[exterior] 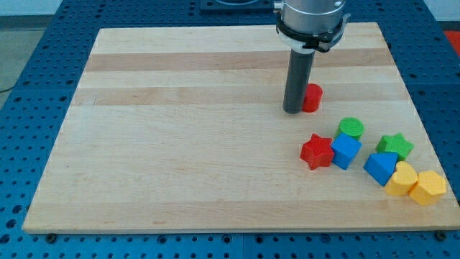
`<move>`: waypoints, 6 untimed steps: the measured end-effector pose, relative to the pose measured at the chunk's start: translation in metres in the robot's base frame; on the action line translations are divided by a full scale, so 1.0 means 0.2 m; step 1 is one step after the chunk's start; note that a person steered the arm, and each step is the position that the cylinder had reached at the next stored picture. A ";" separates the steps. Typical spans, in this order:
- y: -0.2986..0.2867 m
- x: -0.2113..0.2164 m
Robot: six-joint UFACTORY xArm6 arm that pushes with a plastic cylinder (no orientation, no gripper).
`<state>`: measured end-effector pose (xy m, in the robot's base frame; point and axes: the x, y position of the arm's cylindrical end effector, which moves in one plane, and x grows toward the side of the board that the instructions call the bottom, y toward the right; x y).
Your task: Push the red star closer to the red circle
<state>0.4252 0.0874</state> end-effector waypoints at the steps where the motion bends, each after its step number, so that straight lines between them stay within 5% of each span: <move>1: -0.17 0.18; 3: -0.08 0.66; 6: 0.18 0.23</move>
